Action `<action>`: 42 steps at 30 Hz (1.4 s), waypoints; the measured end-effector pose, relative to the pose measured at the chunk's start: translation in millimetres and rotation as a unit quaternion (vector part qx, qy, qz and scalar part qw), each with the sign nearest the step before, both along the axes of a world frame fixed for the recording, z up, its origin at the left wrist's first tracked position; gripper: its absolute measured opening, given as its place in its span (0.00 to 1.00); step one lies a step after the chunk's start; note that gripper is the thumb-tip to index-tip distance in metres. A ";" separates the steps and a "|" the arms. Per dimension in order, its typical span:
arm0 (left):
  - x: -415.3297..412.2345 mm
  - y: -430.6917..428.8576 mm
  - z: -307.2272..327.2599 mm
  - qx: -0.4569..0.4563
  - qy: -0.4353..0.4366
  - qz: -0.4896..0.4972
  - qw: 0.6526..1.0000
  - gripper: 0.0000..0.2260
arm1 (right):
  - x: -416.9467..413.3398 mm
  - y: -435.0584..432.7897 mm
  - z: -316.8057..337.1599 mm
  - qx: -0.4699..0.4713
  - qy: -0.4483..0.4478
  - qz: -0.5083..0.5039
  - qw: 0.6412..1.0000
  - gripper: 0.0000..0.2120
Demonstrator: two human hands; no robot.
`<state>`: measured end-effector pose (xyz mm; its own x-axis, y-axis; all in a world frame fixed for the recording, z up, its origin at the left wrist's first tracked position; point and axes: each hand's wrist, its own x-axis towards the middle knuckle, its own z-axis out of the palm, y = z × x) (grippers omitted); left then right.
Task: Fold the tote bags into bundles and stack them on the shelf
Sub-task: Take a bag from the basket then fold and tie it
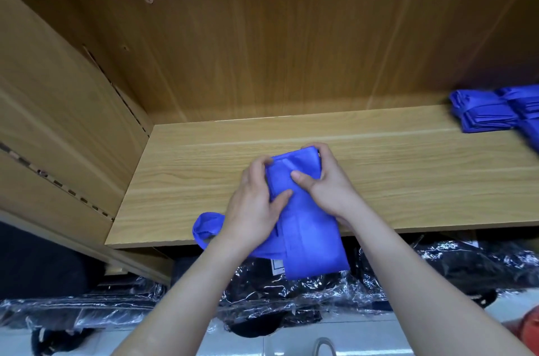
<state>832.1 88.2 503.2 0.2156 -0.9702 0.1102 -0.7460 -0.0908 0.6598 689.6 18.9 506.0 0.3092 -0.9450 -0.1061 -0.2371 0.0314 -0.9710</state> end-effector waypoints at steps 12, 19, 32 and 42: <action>-34.3 -6.7 33.4 -0.078 0.321 0.038 0.943 0.07 | -4.0 30.9 20.9 -0.194 -0.001 -0.085 0.977 0.10; -35.8 -10.0 34.1 -0.072 0.347 0.049 0.934 0.16 | -11.2 25.5 17.2 -0.144 -0.008 -0.044 0.989 0.09; -13.9 -26.8 27.1 -0.110 -0.130 -0.130 0.977 0.22 | 3.0 -30.8 -4.0 -0.244 0.071 -0.082 0.964 0.09; -4.4 16.5 -21.5 0.112 -0.329 -0.256 0.902 0.47 | -6.7 -53.5 -27.1 -0.311 0.282 -0.045 0.906 0.20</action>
<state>827.7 104.7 481.6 -0.3083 -0.9377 -0.1600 -0.9512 0.3014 0.0662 683.0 -34.6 478.9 0.2901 -0.8949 0.3390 -0.7256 -0.4367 -0.5318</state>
